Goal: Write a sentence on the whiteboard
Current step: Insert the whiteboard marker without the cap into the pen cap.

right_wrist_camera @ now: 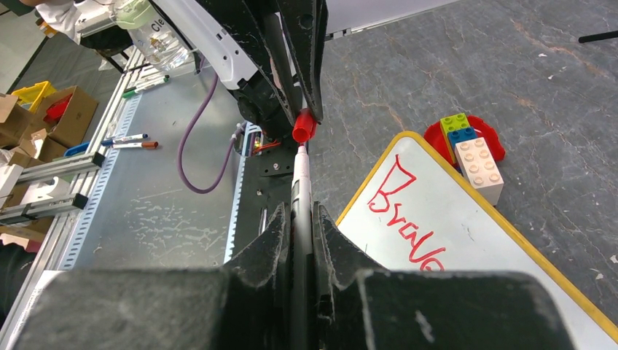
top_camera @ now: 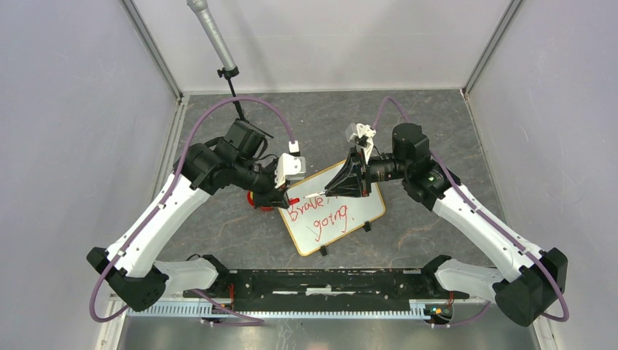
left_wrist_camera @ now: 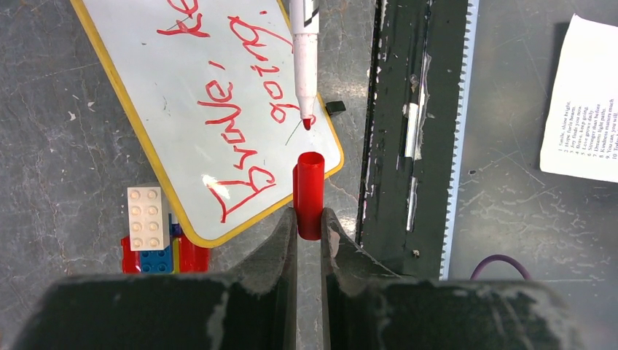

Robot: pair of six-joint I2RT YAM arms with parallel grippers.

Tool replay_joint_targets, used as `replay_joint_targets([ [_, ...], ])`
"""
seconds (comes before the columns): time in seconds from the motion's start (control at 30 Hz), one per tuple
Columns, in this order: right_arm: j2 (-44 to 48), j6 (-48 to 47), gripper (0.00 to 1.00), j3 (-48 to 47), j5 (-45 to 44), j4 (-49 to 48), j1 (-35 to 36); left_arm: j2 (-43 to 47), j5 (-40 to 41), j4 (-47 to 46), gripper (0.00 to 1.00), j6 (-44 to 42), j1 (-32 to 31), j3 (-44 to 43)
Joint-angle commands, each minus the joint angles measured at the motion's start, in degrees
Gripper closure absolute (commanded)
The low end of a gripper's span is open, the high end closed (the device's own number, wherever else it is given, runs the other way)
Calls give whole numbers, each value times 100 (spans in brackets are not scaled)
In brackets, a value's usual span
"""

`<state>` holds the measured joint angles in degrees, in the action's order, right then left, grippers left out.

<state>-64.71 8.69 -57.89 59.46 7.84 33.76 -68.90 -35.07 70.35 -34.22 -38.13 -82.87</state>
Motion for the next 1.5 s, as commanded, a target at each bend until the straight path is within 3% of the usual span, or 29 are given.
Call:
replay_joint_targets([
  [0.0, -32, -66, 100, -12, -36, -98, 60, -12, -123, 45, 98, -206, -52, -203],
  [1.47, -435, -674, 100, -374, -496, 492, 430, -166, -1, 160, 97, -264, -342, -190],
])
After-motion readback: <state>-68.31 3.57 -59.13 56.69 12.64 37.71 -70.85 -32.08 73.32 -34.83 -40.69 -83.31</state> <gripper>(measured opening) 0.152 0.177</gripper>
